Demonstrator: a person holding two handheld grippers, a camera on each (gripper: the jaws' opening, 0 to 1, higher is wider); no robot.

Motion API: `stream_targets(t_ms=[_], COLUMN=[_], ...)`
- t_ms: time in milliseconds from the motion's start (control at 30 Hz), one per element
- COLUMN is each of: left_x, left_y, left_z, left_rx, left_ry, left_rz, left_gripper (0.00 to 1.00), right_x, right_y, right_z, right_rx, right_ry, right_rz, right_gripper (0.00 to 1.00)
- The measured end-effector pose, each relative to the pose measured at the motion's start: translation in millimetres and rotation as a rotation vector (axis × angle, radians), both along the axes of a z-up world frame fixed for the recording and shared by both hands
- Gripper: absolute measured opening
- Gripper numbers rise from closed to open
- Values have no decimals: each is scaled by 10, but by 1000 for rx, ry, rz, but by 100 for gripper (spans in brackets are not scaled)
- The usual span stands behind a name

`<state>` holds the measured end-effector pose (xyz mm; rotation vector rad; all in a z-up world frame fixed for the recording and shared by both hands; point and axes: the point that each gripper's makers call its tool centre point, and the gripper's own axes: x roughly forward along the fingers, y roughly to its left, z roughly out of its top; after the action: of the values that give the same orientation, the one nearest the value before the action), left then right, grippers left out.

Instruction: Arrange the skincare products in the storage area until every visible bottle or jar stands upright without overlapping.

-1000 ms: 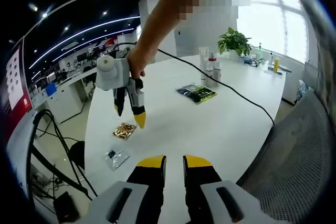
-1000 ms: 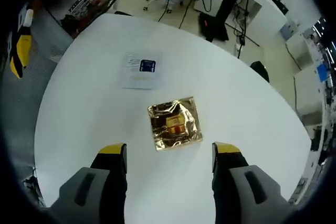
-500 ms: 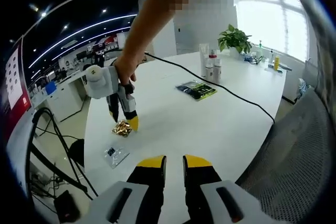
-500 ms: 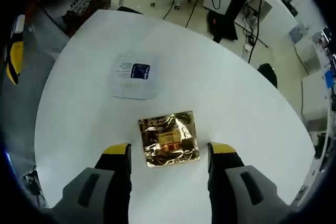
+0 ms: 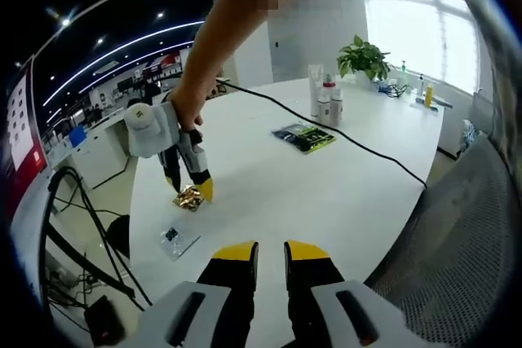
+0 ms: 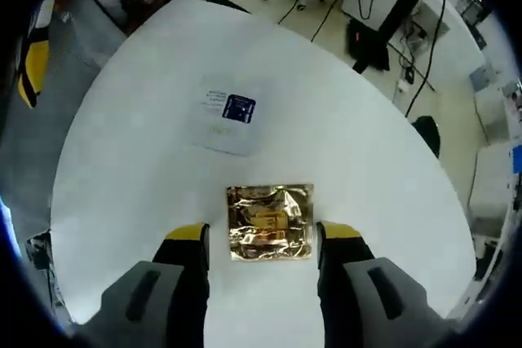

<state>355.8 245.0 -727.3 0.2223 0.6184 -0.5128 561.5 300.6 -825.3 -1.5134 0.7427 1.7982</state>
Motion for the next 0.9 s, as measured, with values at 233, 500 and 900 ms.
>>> stream_targets(t_ms=[233, 500, 900], left_x=[2, 7, 9], left_y=[5, 14, 11], left_z=[7, 18, 35], left_rx=[2, 5, 8], left_ry=[-5, -14, -23], left_rz=[-1, 1, -4], left_gripper=[13, 13, 13], right_x=[-60, -94, -339], right_y=[-30, -101, -554], right_z=[14, 8, 26], right_rx=[-8, -16, -13], right_ry=[-22, -33, 3], right_rz=[-2, -47, -173], right_gripper=[36, 33, 33])
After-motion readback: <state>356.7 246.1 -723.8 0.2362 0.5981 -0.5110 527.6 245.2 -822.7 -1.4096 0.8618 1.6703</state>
